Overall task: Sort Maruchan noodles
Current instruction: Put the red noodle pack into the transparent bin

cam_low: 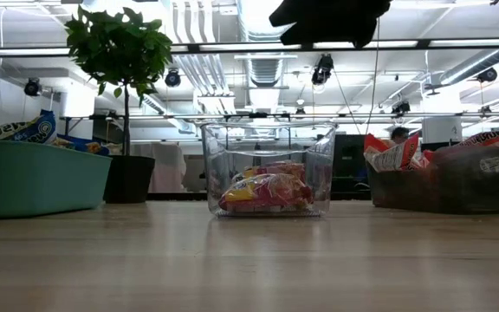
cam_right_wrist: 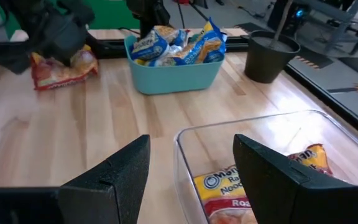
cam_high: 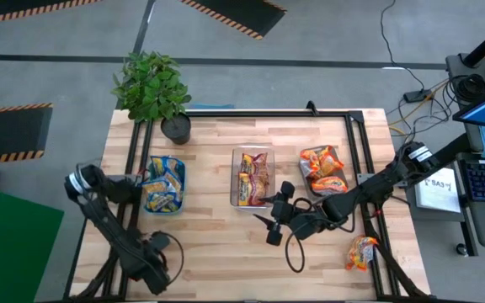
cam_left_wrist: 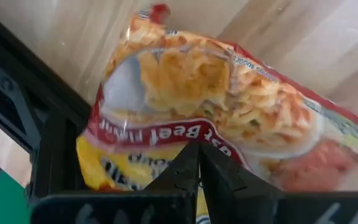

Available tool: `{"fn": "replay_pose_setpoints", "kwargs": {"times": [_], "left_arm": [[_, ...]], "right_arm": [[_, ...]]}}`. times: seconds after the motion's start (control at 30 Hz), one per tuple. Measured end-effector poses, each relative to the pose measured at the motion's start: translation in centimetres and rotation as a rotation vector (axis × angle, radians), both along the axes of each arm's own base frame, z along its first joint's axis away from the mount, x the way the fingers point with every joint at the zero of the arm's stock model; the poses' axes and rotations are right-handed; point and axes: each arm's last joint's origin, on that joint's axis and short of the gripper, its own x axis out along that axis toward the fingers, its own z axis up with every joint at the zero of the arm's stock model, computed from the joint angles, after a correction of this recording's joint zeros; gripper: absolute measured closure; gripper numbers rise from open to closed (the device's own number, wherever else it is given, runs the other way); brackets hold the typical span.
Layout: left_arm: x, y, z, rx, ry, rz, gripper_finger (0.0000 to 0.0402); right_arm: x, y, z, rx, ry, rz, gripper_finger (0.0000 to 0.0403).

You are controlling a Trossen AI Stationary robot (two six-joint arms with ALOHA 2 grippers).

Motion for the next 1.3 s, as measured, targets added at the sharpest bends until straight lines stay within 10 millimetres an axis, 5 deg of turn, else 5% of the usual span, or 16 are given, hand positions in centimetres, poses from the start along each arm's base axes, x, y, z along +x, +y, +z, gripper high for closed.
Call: {"fn": "replay_pose_setpoints", "kwargs": {"times": [0.27, 0.47, 0.8, 1.3], "left_arm": [[1.2, 0.0, -1.5, 0.055, -0.006, -0.069, 0.0401], [3.8, -0.9, 0.0, 0.128, -0.316, -0.169, 0.0401], [7.4, -1.5, 3.1, 0.264, -0.578, -0.390, 0.0401], [7.4, -3.0, 4.8, 0.310, -0.653, -0.560, 0.0402]], "right_arm": [[-0.2, 0.5, 0.1, 0.015, -0.006, 0.012, 0.0184], [-0.2, 0.8, 0.4, 0.039, -0.014, 0.032, 0.0184], [-0.2, 0.9, 0.4, 0.044, -0.013, 0.035, 0.0184], [-0.2, 0.8, 0.4, 0.061, -0.017, 0.028, 0.0184]]}}
